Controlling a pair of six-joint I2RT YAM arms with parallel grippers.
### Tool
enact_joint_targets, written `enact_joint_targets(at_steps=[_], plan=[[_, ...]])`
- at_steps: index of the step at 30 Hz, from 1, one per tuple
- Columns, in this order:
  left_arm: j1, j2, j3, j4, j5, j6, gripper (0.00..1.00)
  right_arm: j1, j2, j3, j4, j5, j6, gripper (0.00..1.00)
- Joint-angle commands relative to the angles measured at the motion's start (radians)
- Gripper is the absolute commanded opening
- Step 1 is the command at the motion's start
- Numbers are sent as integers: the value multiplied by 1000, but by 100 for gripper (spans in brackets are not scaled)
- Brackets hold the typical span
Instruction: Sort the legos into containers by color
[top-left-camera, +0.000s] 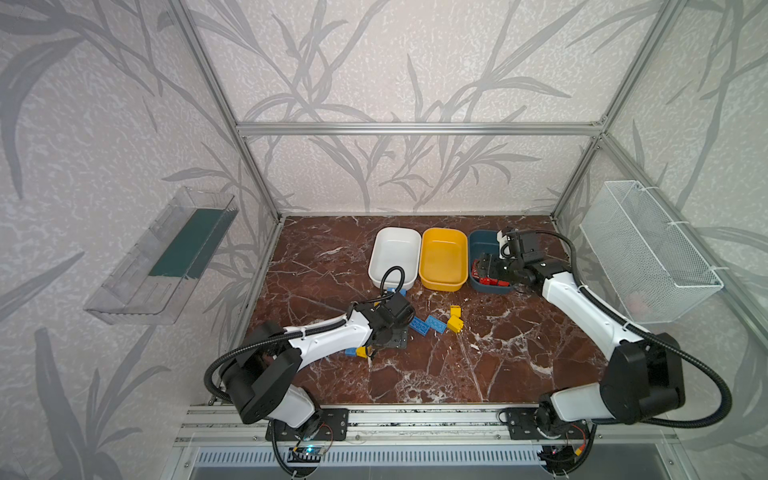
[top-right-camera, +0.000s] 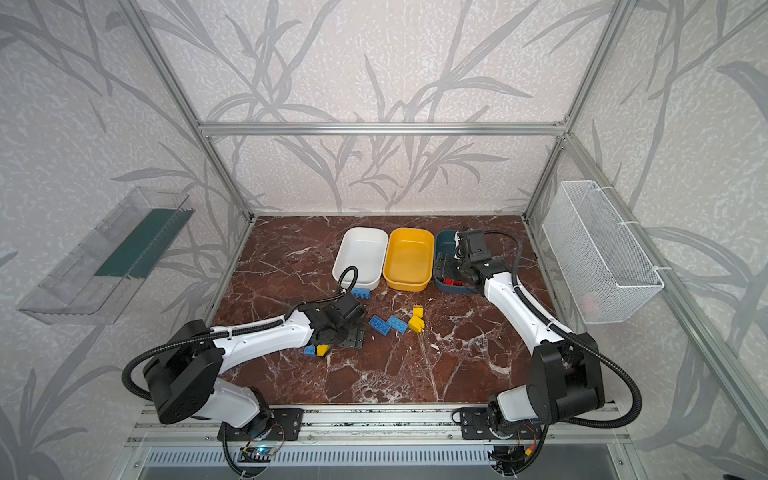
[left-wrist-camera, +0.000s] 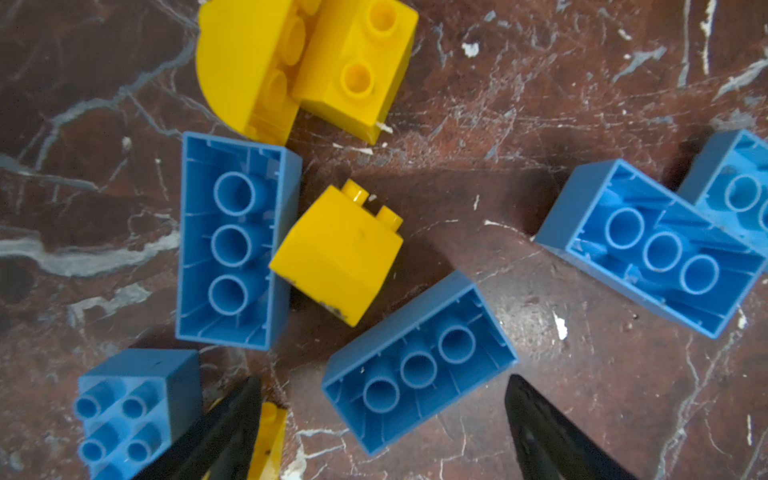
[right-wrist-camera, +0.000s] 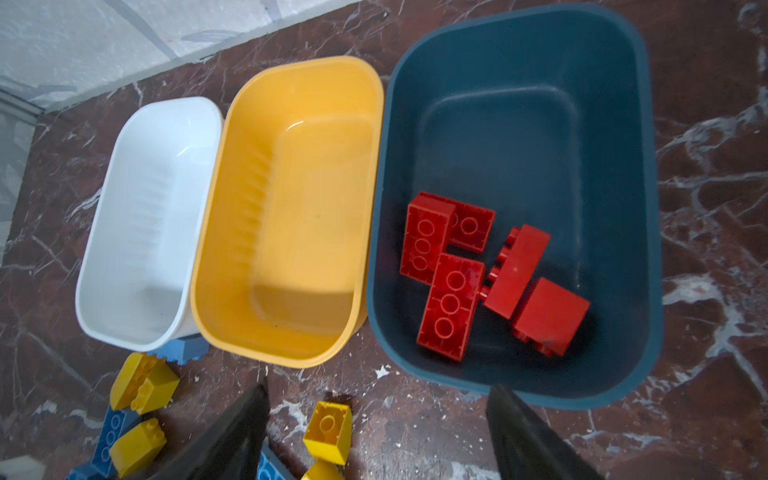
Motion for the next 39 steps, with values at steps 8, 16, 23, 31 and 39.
enact_joint_targets(at_steps=[8, 16, 23, 31, 39], plan=[[0, 79, 37, 45, 25, 12, 76, 26, -113, -43, 7, 18, -2, 83], [-2, 102, 30, 63, 23, 32, 59, 40, -188, -111, -18, 28, -15, 83], [-9, 126, 30, 98, 42, 33, 49, 41, -226, -143, -38, 24, -17, 83], [-11, 175, 81, 96, 11, 71, 63, 44, -252, -152, -54, 30, -18, 83], [-11, 220, 119, 104, 2, 79, 43, 44, -273, -155, -72, 33, -25, 83]])
